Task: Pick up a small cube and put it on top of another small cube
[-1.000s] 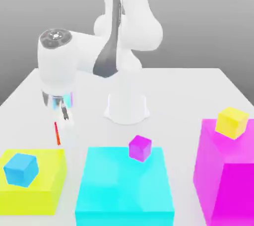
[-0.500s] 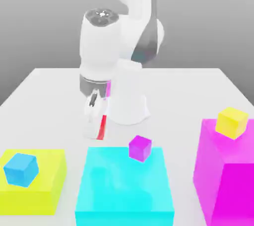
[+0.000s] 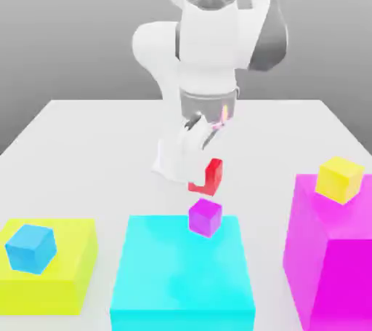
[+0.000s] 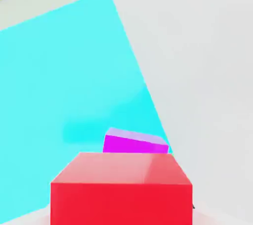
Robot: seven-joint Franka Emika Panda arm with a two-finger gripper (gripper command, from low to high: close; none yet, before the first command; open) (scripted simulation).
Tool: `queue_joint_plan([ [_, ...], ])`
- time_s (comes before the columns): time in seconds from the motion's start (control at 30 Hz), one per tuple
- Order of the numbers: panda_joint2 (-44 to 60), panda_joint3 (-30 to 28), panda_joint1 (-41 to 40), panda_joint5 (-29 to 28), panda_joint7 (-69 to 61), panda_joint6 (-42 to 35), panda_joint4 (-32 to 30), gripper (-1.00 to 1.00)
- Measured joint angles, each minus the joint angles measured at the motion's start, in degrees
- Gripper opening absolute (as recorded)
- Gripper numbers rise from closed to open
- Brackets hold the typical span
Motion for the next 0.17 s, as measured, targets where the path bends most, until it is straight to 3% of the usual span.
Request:
queue_joint_plan([
  [0.03, 1.94, 0.3, -0.13, -0.09, 0.17, 2.3, -0.36, -1.0],
  [0.07, 3.44, 0.52, -0.21, -0.1, 0.24, 4.06, -0.63, 1.0],
  [0.17, 3.44, 0.52, -0.21, -0.1, 0.24, 4.06, -0.63, 1.0],
])
